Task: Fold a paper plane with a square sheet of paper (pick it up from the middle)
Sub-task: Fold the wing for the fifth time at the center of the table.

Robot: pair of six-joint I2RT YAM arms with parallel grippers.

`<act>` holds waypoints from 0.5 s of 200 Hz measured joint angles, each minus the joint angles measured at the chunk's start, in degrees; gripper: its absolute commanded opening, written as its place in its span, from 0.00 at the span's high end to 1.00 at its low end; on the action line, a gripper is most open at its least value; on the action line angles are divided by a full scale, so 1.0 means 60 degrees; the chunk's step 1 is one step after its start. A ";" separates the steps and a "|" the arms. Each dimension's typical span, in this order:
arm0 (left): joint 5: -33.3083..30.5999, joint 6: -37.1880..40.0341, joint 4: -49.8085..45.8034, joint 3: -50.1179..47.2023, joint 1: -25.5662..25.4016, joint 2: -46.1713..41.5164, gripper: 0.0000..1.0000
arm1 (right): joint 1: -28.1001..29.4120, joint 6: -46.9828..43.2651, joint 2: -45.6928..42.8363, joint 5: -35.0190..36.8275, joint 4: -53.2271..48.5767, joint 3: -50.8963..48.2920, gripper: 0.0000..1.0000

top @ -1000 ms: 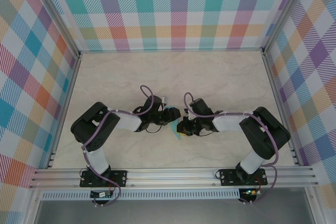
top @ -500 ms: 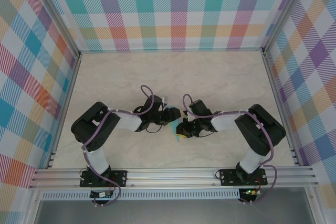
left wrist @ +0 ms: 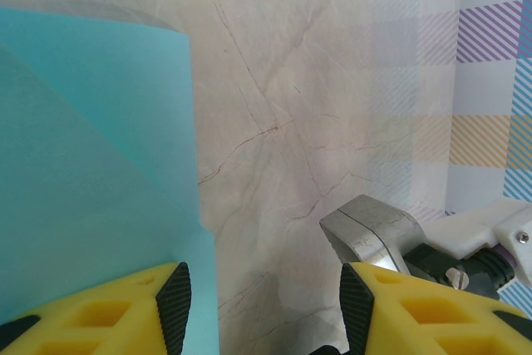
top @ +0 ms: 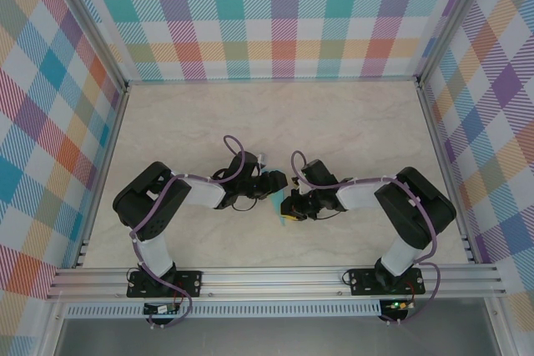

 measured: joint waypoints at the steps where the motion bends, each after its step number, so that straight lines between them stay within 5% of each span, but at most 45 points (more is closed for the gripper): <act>1: 0.0000 0.0000 -0.0007 0.0004 0.0000 0.0004 0.47 | 0.0000 0.0000 0.0000 0.0000 0.0000 0.0000 0.89; 100: 0.0004 -0.0004 -0.0033 0.0036 -0.0007 0.0022 0.47 | 0.0237 0.0007 -0.0240 0.0211 -0.0543 0.0004 0.87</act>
